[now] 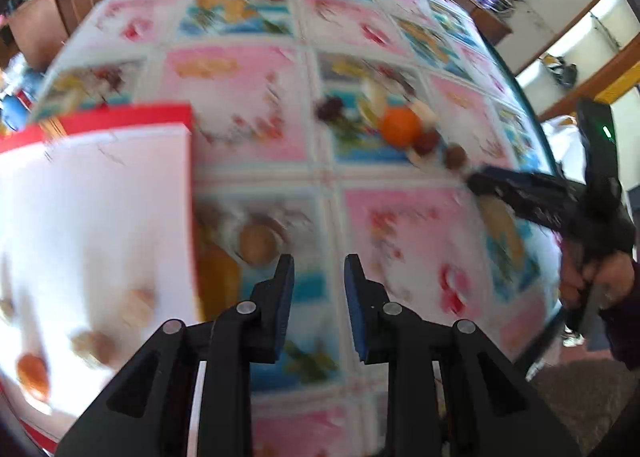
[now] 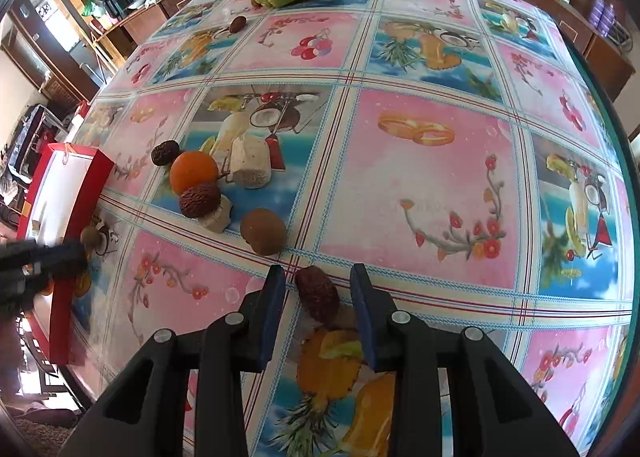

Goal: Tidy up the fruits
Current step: 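Grasp a dark date with the right gripper while the left grasps a brown round fruit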

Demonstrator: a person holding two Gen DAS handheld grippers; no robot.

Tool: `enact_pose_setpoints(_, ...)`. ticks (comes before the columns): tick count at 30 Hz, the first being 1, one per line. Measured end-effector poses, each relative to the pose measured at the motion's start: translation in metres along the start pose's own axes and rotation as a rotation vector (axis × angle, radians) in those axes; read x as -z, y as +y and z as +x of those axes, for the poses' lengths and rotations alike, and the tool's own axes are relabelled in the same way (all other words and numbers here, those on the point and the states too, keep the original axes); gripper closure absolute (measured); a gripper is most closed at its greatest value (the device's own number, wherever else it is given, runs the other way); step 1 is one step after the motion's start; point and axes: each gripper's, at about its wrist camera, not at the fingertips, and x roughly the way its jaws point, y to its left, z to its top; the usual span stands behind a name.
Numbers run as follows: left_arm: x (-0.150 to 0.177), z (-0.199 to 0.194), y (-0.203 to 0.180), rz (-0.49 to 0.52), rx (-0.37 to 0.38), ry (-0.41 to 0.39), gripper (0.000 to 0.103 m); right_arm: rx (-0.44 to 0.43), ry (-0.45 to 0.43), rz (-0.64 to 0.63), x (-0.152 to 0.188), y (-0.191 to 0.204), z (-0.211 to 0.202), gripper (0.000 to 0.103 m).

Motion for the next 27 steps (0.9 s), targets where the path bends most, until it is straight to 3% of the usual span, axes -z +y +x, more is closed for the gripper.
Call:
enact_pose_setpoints(4, 0.008, -0.015, 0.002, -0.043, 0.005, -0.049, 0.075, 0.002, 0.001, 0.001, -0.002, 0.001, 0.001, 0.07)
enact_pose_setpoints(8, 0.004, -0.027, 0.007, -0.032, -0.054, -0.077, 0.075, -0.014, -0.003, 0.015, -0.001, -0.001, 0.0, 0.07)
enact_pose_setpoints(17, -0.018, 0.008, 0.015, -0.006, -0.185, -0.026, 0.075, -0.015, 0.0, 0.026, 0.004, -0.004, -0.002, 0.07)
enact_pose_setpoints(19, -0.019, 0.017, 0.019, -0.018, -0.179, 0.001, 0.075, -0.018, 0.002, 0.029, 0.004, -0.005, -0.003, 0.07)
enact_pose_setpoints(22, -0.021, 0.021, 0.014, 0.003, -0.199, -0.005, 0.075, -0.017, 0.003, 0.029, 0.006, -0.006, -0.003, 0.07)
enact_pose_setpoints(27, -0.03, 0.021, 0.017, -0.051, -0.191, -0.027, 0.075, -0.022, 0.005, 0.032, 0.006, -0.007, -0.003, 0.07)
